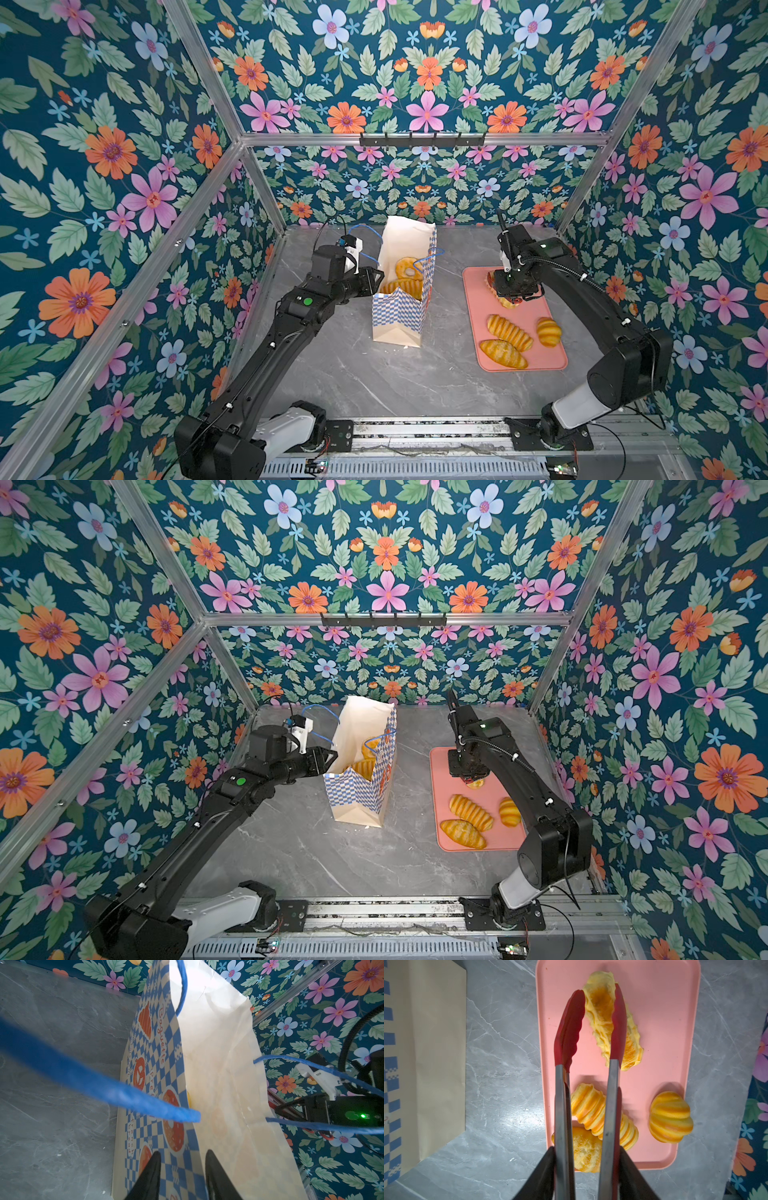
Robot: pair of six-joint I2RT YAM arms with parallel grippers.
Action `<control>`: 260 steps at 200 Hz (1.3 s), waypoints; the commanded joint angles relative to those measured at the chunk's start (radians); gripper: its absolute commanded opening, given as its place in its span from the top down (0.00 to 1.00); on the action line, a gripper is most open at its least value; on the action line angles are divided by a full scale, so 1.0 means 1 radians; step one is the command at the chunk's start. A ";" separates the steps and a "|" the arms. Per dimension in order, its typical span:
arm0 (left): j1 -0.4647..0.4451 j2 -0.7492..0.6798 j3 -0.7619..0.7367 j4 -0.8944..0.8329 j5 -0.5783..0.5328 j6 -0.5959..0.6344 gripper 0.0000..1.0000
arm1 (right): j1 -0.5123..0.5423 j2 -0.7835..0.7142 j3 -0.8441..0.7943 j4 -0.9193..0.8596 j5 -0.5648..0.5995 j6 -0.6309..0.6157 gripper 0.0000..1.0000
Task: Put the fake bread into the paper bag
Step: 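Lower the tongs and close them on the long crinkled yellow bread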
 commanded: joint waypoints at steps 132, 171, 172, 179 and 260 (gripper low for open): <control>0.000 0.015 0.001 0.018 0.016 0.002 0.62 | 0.003 0.130 0.013 -0.011 0.066 -0.068 0.43; 0.001 0.009 0.001 0.013 0.016 0.007 0.62 | 0.001 0.176 0.019 -0.002 0.107 -0.072 0.42; 0.000 0.009 0.001 0.013 0.017 0.008 0.62 | 0.001 0.177 0.020 -0.001 0.107 -0.072 0.42; 0.001 0.008 0.001 0.012 0.017 0.008 0.62 | 0.002 0.183 0.022 0.000 0.110 -0.074 0.42; 0.001 0.007 0.004 0.006 0.015 0.009 0.62 | -0.062 0.188 0.017 0.027 0.119 -0.061 0.53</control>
